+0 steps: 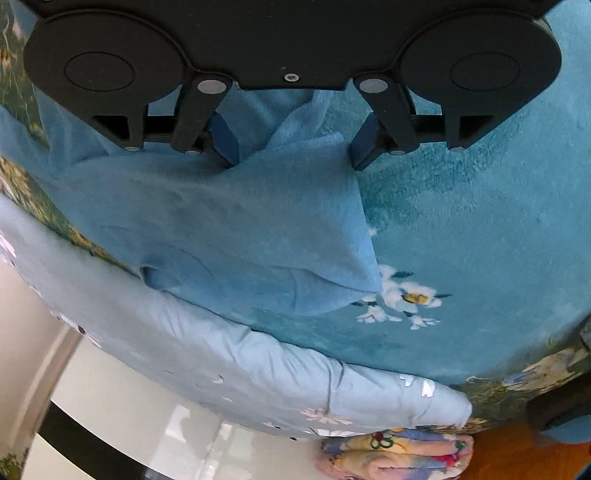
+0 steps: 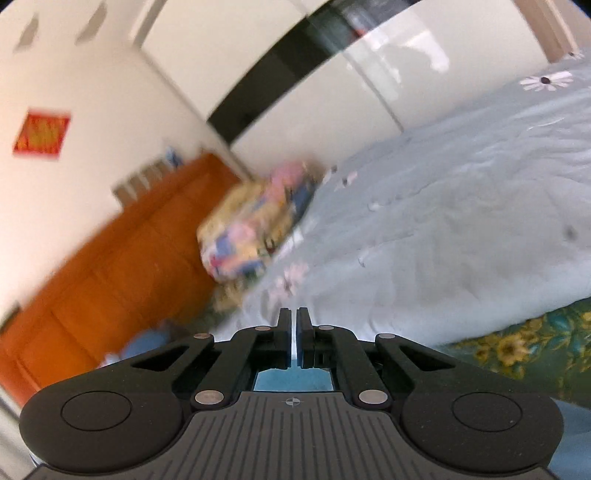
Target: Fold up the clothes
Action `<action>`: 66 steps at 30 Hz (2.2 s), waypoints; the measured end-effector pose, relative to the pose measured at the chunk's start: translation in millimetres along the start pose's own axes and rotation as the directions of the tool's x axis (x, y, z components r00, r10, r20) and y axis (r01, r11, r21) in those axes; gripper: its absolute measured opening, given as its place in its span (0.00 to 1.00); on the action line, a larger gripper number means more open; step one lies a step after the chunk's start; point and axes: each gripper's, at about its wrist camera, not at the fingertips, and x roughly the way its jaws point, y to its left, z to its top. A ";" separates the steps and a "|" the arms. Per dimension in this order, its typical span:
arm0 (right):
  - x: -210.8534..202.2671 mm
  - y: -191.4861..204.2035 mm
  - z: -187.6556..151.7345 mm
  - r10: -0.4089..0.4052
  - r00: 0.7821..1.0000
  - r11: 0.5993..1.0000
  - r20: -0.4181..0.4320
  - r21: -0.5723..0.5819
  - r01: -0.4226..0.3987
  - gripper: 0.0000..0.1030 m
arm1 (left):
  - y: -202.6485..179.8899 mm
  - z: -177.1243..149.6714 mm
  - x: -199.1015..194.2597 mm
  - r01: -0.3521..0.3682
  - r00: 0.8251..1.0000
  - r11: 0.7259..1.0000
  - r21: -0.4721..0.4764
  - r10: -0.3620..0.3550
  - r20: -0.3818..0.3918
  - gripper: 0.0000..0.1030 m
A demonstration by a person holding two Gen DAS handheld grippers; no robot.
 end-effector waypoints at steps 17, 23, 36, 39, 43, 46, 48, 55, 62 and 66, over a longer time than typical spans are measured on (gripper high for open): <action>32.8 -96.9 -123.5 -0.104 0.939 0.908 -0.327 0.355 0.224 0.28 | 11.4 -4.9 -8.1 0.024 1.000 1.000 0.003 -0.024 0.005 0.67; 45.9 -102.4 -129.6 -0.107 0.951 0.879 -0.290 0.420 0.227 0.33 | 12.9 -5.4 -7.5 0.033 0.999 0.999 -0.004 -0.033 0.009 0.69; 27.9 -45.3 -88.0 -0.103 0.995 0.970 -0.003 0.219 0.101 0.03 | 12.4 -6.3 -6.6 0.043 0.999 0.999 0.014 -0.043 0.014 0.74; 4.6 -25.0 -60.9 -0.051 0.994 0.989 0.098 0.142 0.037 0.03 | 8.5 -2.5 -2.2 0.021 1.000 1.000 0.007 -0.021 0.019 0.76; -11.6 -17.5 -41.8 -0.061 0.986 0.995 0.153 0.086 0.048 0.03 | 10.3 -0.1 -1.5 -0.064 0.996 0.996 -0.069 0.068 0.053 0.76; -14.6 -32.5 -43.6 -0.107 0.984 0.990 0.143 0.104 0.092 0.03 | 24.3 -1.4 -8.0 -0.110 0.989 0.980 -0.165 0.125 0.084 0.76; -12.3 -47.6 -51.2 -0.148 0.983 0.983 0.107 0.127 0.134 0.03 | 35.0 -1.7 -12.9 -0.102 0.987 0.973 -0.206 0.124 0.100 0.76; 6.3 -89.7 -90.4 -0.260 0.963 0.943 -0.064 0.198 0.268 0.03 | 53.1 -6.8 -25.9 -0.129 0.979 0.955 -0.267 0.165 0.118 0.75; -1.2 -95.6 -120.4 -0.345 0.927 0.920 -0.144 0.142 0.365 0.04 | 74.9 -9.3 -42.5 -0.112 0.983 0.932 -0.344 0.156 0.101 0.76; -0.7 -78.4 -95.7 -0.288 0.954 0.947 -0.089 0.120 0.297 0.04 | 80.1 -17.1 -53.5 -0.097 0.984 0.923 -0.373 0.145 0.102 0.76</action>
